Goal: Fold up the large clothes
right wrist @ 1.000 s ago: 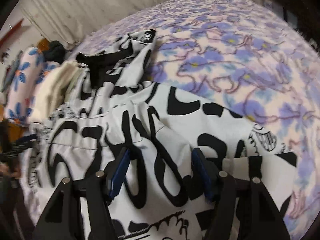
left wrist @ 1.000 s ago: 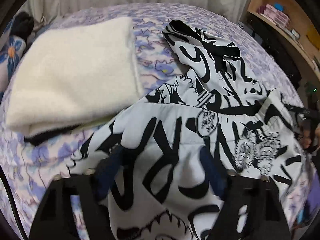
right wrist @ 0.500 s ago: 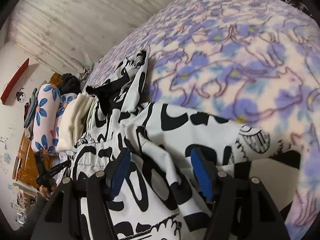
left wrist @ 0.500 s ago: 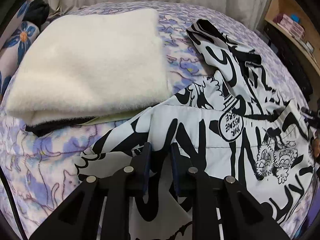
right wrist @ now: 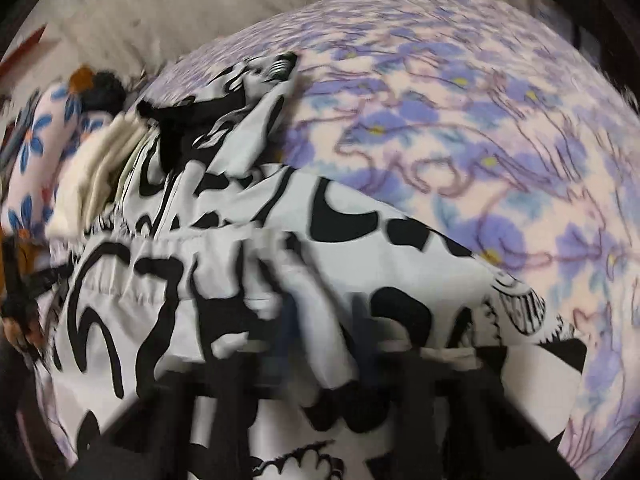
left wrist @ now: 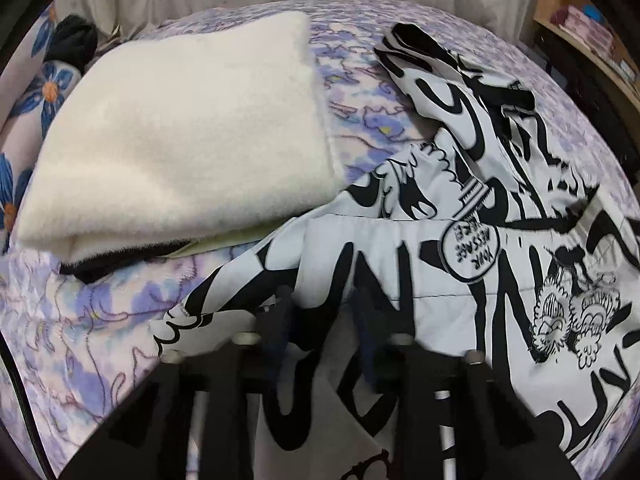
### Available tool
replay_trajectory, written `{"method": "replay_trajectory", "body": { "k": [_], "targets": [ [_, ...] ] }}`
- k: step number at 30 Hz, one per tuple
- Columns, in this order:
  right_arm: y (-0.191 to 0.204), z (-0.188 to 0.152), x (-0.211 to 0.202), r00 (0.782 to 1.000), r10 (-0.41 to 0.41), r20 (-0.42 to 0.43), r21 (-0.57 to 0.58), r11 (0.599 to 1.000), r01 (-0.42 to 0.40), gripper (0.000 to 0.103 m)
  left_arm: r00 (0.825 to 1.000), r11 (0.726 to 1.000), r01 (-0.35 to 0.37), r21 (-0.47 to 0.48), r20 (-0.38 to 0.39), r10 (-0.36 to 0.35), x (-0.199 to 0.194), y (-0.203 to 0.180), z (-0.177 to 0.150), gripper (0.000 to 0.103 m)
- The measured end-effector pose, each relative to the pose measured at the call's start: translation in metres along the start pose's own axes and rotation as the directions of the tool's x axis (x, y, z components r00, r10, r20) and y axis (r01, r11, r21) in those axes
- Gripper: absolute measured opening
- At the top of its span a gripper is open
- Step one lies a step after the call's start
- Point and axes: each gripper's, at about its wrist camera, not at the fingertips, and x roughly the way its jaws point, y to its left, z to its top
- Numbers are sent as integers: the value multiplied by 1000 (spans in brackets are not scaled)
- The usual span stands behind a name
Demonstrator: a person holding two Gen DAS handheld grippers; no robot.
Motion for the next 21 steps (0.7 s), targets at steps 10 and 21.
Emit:
{"method": "replay_trajectory", "body": {
  "k": [10,21],
  "targets": [
    [5,0,-75,922,-229,311,146,970,192,2,973,989,-118,-95,187,134,-62,-6,18,4],
    [-56,11,21,961,-251,120,343,919,197,4,977,980,-113,-167,160,140,22,-7,30,6]
  ]
}}
